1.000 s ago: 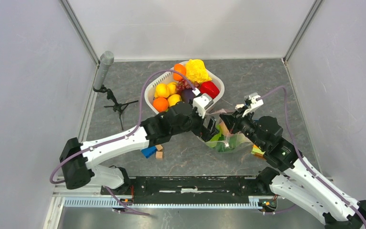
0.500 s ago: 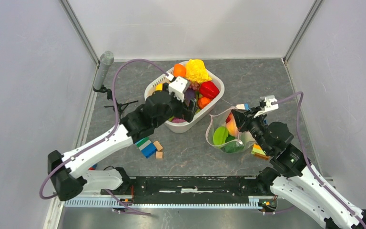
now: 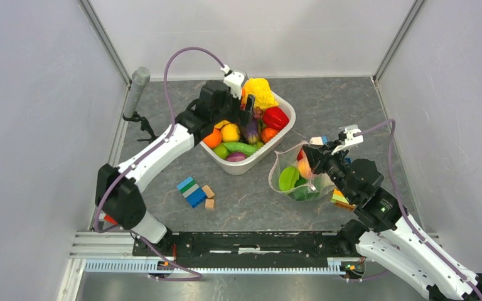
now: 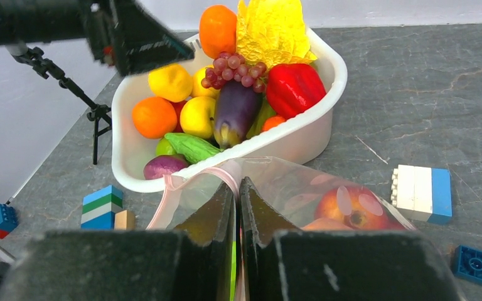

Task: Place the food in the zip-top bag and seal the zipper
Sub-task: Pick up the fake fruit from the bin.

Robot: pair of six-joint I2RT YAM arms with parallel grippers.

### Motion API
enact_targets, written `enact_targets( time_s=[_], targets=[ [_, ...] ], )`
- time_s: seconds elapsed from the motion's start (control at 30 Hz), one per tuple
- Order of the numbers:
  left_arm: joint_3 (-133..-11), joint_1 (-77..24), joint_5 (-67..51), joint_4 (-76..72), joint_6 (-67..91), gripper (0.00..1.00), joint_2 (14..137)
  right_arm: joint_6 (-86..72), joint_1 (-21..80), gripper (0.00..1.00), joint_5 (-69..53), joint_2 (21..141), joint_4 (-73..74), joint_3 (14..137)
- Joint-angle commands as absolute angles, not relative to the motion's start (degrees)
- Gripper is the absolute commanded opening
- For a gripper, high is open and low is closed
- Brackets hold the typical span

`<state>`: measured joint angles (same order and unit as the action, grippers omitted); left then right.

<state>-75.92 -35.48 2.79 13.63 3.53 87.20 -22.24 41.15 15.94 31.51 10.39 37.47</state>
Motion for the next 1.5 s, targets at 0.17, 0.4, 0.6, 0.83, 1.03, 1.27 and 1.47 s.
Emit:
enact_targets(
  time_s=[0.17, 0.4, 0.6, 0.83, 1.03, 1.27, 1.47],
  targets=[
    [-90.8, -30.2, -3.6, 11.9, 1.1, 0.97, 98.9, -22.7, 41.1, 0.12, 15.1, 31.5, 7.8, 37.0],
    [-95.1, -29.3, 4.5, 13.0, 0.2, 0.91, 104.8, -22.6, 41.1, 0.12, 14.8, 31.9, 7.7, 36.7],
    [-92.8, -29.2, 8.0, 10.4, 0.4, 0.91, 104.5, -22.6, 41.1, 0.12, 14.6, 32.2, 7.4, 36.4],
    [-94.1, -29.0, 11.9, 9.9, 0.3, 0.90, 106.9, -22.6, 41.1, 0.12, 14.4, 32.3, 7.3, 36.3],
    [-97.6, -28.5, 11.2, 10.5, 0.7, 0.87, 112.0, -22.6, 41.1, 0.12, 14.5, 32.2, 7.4, 36.3],
    [-95.8, -28.0, 10.1, 11.3, 2.6, 0.67, 112.0, -22.7, 41.1, 0.13, 14.4, 32.0, 7.7, 36.3],
    [-87.6, -28.0, 10.5, 8.4, 3.5, 0.48, 104.5, -22.8, 41.1, 0.13, 14.0, 32.0, 7.3, 36.2]
  ],
)
